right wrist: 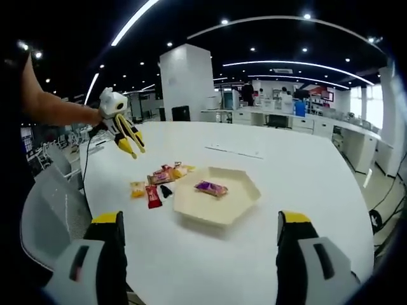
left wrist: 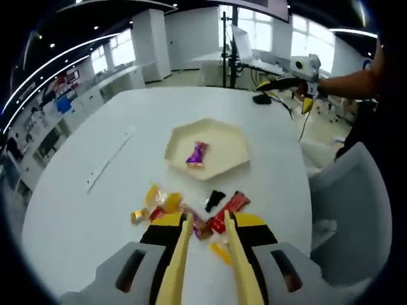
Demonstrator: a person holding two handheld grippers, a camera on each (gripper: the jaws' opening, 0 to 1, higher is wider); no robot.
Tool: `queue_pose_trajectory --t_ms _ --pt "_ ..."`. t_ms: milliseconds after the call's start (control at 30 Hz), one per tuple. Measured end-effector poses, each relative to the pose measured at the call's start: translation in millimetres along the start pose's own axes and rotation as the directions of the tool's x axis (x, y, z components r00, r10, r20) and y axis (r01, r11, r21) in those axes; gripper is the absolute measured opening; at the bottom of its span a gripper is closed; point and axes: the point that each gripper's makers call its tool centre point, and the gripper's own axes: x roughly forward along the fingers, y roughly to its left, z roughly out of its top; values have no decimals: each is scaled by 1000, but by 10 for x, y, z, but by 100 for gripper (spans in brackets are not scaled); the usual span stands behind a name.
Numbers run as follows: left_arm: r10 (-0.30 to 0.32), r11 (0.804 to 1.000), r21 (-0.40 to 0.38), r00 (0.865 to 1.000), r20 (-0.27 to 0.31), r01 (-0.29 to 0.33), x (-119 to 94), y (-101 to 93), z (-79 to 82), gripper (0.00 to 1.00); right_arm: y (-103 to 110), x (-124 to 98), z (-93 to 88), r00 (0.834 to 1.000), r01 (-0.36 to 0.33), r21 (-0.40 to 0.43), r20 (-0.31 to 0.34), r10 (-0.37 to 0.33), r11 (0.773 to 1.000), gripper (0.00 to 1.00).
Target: Place the target food into the container with the food tongs after gripping and lifting it, then release it inside without dropping or visibly crushing the food.
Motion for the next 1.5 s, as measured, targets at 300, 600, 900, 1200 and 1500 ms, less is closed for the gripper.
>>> queue_pose_trajectory --t_ms 300,600,900,1200,1500 --pt "22 1000 -4 1000 -2 -22 -192 -222 -314 25 64 75 25 1000 -30 -21 -4 30 999 99" --pt "7 1000 26 1000 -4 -7 -235 -350 -393 25 101 178 73 998 -55 -23 5 55 998 99" --pt "-12 995 95 1000 -28 14 -145 -447 -434 25 53 178 25 997 -75 -44 -31 73 996 99" --pt "-24 982 186 994 -106 43 21 -481 -573 25 196 215 -52 995 -95 -47 -43 93 994 99" --pt "-38 968 240 989 -142 72 229 -503 -674 24 260 195 -195 989 -126 -47 -79 122 991 99"
